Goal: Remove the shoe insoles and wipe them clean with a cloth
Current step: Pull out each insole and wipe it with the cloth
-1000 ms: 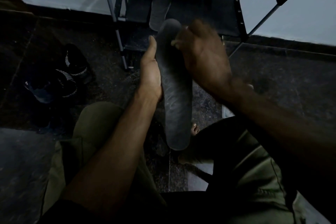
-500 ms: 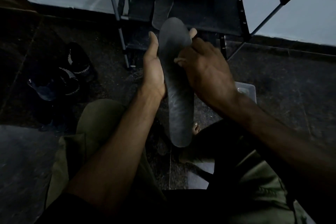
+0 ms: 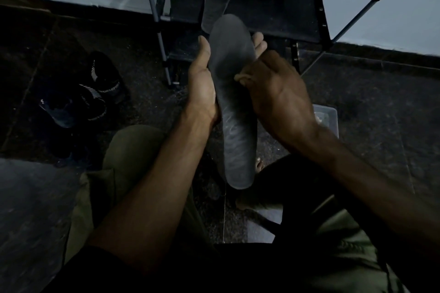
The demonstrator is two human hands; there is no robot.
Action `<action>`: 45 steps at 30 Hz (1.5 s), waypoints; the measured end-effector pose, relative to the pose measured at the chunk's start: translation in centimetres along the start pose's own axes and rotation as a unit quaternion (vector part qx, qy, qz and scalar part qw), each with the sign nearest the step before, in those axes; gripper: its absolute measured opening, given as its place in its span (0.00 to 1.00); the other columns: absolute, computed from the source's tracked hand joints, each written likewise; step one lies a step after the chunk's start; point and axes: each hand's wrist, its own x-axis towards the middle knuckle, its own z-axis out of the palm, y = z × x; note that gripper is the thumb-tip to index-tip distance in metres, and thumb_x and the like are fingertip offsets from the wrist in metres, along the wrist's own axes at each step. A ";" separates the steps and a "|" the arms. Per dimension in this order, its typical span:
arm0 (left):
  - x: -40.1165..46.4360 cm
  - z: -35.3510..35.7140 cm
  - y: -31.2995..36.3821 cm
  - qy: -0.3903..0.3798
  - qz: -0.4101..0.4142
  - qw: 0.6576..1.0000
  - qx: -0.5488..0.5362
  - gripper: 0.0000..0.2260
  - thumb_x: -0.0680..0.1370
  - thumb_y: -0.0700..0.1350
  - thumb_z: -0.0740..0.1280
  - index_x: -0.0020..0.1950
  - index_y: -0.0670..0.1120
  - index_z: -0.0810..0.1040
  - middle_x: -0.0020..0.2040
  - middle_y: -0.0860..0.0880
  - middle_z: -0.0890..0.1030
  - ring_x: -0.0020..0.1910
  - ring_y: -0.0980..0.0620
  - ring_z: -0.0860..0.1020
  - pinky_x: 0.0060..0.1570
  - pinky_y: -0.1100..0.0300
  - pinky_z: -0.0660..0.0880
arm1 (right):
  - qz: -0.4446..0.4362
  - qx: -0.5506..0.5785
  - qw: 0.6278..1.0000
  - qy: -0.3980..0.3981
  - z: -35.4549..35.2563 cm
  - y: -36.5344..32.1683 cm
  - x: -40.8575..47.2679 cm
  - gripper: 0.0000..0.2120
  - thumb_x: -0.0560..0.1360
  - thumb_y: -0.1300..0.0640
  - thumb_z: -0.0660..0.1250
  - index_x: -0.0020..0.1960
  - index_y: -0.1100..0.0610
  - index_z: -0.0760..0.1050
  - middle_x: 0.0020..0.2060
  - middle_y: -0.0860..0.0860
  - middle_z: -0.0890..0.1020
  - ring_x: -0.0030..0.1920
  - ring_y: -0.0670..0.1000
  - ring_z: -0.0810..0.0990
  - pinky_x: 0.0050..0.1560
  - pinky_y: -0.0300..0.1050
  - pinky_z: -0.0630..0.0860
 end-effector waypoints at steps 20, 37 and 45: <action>-0.4 0.1 -0.4 -0.087 -0.012 0.996 0.005 0.34 0.82 0.63 0.48 0.67 0.33 0.68 0.71 0.38 0.68 0.70 0.44 0.68 0.70 0.49 0.65 | 0.078 0.026 0.996 0.044 -0.6 0.1 1.4 0.11 0.79 0.55 0.63 0.50 0.61 0.79 0.47 0.58 0.80 0.44 0.55 0.78 0.43 0.49 0.76; -0.2 -0.8 -0.2 -0.074 0.001 0.996 0.056 0.33 0.83 0.62 0.46 0.75 0.36 0.60 0.76 0.36 0.61 0.75 0.39 0.62 0.75 0.44 0.57 | -0.009 0.057 0.998 0.030 -0.6 -3.2 0.1 0.07 0.77 0.62 0.64 0.44 0.63 0.79 0.41 0.59 0.79 0.38 0.58 0.76 0.38 0.56 0.74; 0.3 -1.5 -0.6 -0.105 0.001 0.989 0.105 0.34 0.83 0.60 0.49 0.75 0.32 0.58 0.73 0.31 0.62 0.73 0.36 0.63 0.75 0.43 0.56 | -0.007 0.047 0.998 0.036 -0.9 -2.8 1.3 0.10 0.77 0.60 0.62 0.44 0.63 0.80 0.42 0.59 0.80 0.40 0.59 0.78 0.40 0.59 0.76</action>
